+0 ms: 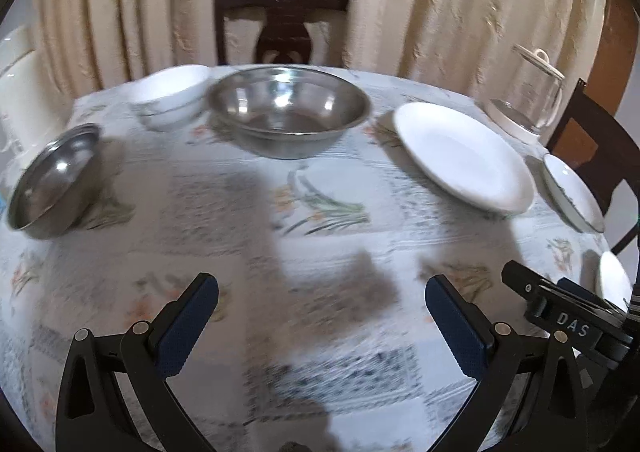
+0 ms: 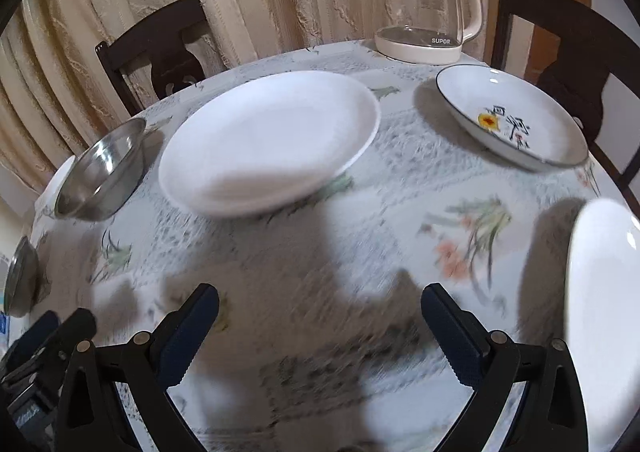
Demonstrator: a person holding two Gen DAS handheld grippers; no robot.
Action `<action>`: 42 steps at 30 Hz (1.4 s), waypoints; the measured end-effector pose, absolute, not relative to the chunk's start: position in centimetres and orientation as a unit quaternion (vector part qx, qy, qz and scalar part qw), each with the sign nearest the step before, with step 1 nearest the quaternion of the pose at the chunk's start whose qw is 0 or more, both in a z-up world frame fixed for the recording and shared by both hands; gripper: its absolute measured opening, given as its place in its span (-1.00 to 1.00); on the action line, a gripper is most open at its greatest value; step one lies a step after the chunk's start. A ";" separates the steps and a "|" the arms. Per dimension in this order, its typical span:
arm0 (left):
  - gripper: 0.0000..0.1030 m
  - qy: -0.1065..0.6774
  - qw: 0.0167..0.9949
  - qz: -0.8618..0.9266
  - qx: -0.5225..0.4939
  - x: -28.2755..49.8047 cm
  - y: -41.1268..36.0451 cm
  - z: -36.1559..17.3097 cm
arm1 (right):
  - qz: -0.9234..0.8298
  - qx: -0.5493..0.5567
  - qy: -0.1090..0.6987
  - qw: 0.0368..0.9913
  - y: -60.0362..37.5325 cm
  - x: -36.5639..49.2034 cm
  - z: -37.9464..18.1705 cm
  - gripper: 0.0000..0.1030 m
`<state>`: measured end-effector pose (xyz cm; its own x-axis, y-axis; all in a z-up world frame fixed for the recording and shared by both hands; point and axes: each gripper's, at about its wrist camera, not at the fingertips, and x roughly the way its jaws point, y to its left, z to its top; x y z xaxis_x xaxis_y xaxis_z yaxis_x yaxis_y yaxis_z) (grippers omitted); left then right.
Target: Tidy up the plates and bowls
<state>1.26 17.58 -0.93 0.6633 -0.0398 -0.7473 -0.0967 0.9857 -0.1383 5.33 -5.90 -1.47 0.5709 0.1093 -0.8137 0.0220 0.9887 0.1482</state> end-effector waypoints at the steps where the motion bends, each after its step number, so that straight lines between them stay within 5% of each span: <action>1: 1.00 0.416 0.905 0.008 -0.090 1.8 17.4 -1.0 | 0.033 0.077 0.470 0.879 -6.5 6.2 -1.3 1.00; 19: 0.99 0.444 0.881 -0.061 -0.148 13.4 13.6 -0.1 | 0.082 0.156 0.514 0.840 -10.4 16.4 -0.9 0.99; 26: 0.79 0.459 0.865 -0.078 -0.189 16.2 13.5 -1.6 | 0.119 0.199 0.515 0.825 -11.1 18.7 -1.7 0.98; 34: 0.42 0.471 0.849 -0.095 -0.220 17.9 13.3 -2.4 | 0.144 0.230 0.513 0.814 -11.5 19.5 -2.5 0.65; 42: 0.36 0.474 0.843 -0.101 -0.232 18.6 12.8 -2.4 | 0.179 0.308 0.506 0.785 -13.6 19.9 -3.3 0.78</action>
